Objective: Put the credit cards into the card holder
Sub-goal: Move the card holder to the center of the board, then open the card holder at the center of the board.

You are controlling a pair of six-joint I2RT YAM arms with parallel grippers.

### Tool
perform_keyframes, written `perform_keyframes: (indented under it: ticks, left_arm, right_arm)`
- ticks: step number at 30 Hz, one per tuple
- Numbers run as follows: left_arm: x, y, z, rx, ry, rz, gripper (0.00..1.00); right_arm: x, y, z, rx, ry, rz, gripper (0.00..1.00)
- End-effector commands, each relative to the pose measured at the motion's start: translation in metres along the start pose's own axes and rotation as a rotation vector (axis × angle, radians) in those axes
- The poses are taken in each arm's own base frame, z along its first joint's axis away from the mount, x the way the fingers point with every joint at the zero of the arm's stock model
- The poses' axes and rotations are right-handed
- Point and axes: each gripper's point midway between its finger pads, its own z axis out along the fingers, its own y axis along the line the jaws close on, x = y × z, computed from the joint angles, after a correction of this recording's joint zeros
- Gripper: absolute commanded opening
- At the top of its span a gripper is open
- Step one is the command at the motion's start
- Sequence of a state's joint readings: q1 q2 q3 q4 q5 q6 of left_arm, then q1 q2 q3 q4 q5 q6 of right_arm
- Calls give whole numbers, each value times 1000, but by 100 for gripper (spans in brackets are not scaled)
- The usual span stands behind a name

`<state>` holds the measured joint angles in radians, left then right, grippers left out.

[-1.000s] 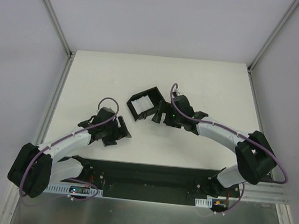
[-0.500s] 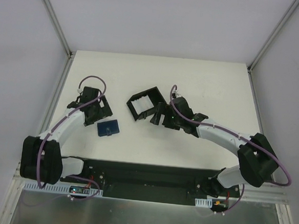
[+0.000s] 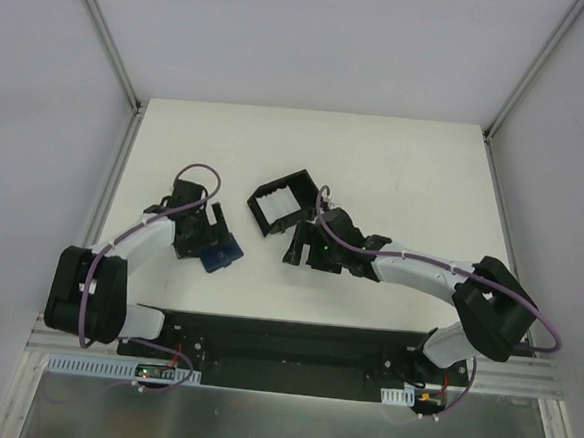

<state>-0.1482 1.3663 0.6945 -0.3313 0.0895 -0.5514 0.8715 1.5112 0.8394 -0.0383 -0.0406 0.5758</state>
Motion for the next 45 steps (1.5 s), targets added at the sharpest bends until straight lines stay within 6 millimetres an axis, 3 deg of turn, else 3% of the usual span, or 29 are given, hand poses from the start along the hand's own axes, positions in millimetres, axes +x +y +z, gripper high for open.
perform_keyframes:
  ticks: [1, 2, 7, 9, 15, 20, 25, 28, 34, 36, 42, 45]
  left_arm:
    - [51, -13, -7, 58, 71, -9, 99]
    - [60, -18, -8, 76, 72, 8, 99]
    - [94, -34, -7, 118, 118, 64, 98]
    - [97, -36, -9, 129, 119, 94, 96]
    - [65, -31, -25, 91, -56, 106, 95]
    - [32, -20, -31, 28, -162, 79, 97]
    - [14, -32, -22, 89, -136, 143, 88]
    - [17, -41, -14, 148, -62, 189, 84]
    - [41, -46, 1, 208, 79, 208, 67]
    - [47, -42, 3, 207, 96, 205, 55]
    - [57, -52, -1, 296, 119, 219, 51]
    - [59, -57, -3, 337, 119, 237, 41]
  right_arm:
    - [14, 7, -10, -33, -8, 55, 96]
    - [23, 0, -9, -20, 4, 58, 96]
    - [29, -2, -5, -37, -15, 87, 96]
    - [27, -9, -4, -9, -38, 86, 96]
    - [18, 4, -4, -53, -53, 14, 99]
    - [12, 28, 2, -110, -20, -2, 89]
    - [11, 41, 10, -144, 5, 10, 86]
    - [14, 41, 14, -148, 17, 12, 84]
    - [12, 57, 29, -198, 39, 40, 77]
    - [12, 60, 36, -204, 42, 56, 75]
    - [9, 63, 59, -207, 43, 82, 71]
    - [11, 63, 71, -205, 55, 96, 67]
